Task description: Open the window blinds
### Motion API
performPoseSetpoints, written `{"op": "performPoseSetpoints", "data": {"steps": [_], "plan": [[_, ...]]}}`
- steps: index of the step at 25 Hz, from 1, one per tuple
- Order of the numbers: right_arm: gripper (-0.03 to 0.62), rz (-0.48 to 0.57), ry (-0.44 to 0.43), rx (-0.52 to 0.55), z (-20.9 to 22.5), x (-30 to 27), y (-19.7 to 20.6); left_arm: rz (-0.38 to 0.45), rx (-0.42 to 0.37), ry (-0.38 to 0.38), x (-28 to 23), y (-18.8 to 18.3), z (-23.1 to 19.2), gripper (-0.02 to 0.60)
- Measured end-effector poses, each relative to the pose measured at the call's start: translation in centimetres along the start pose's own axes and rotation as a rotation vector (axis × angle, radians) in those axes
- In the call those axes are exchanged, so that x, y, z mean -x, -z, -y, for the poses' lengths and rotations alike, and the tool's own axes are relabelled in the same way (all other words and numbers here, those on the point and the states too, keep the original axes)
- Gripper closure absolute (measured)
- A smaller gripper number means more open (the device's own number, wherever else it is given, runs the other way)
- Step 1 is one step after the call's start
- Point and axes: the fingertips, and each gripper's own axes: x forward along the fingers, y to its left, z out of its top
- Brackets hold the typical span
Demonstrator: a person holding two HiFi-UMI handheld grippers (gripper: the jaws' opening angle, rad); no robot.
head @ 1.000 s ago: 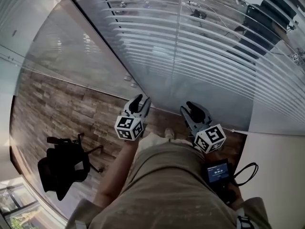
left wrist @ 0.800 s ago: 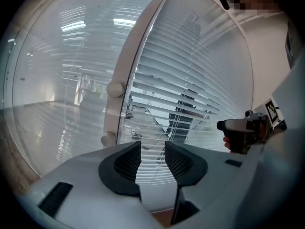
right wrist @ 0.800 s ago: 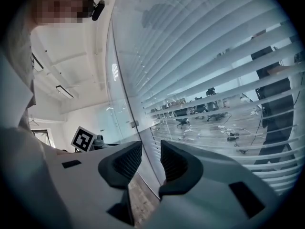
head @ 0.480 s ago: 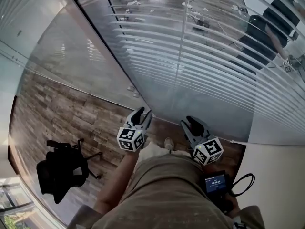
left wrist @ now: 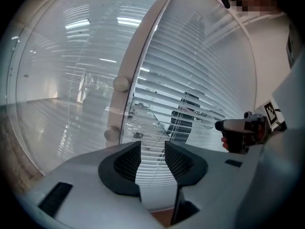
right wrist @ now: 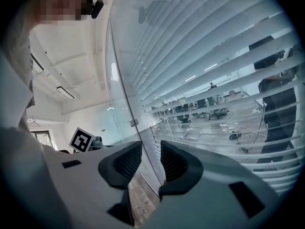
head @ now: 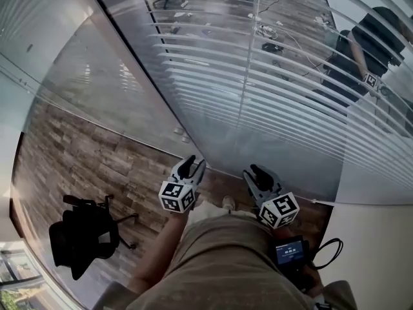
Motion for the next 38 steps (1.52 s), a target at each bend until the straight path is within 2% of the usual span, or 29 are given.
{"op": "performPoseSetpoints", "data": {"steps": [12, 22, 38], "plan": [[0.468, 0.009, 0.001, -0.014, 0.4, -0.3, -0.8, -0.003, 0.007, -0.004, 0.1, -1.0, -0.4, 0.419], [0.468, 0.001, 0.013, -0.022, 1.2, 0.1, -0.6, -0.017, 0.024, 0.003, -0.8, -0.3, -0.1, 0.419], [0.468, 0.015, 0.009, -0.021, 1.4, 0.8, -1.4, -0.004, 0.045, -0.034, 0.1, -1.1, -0.7, 0.419]]}}
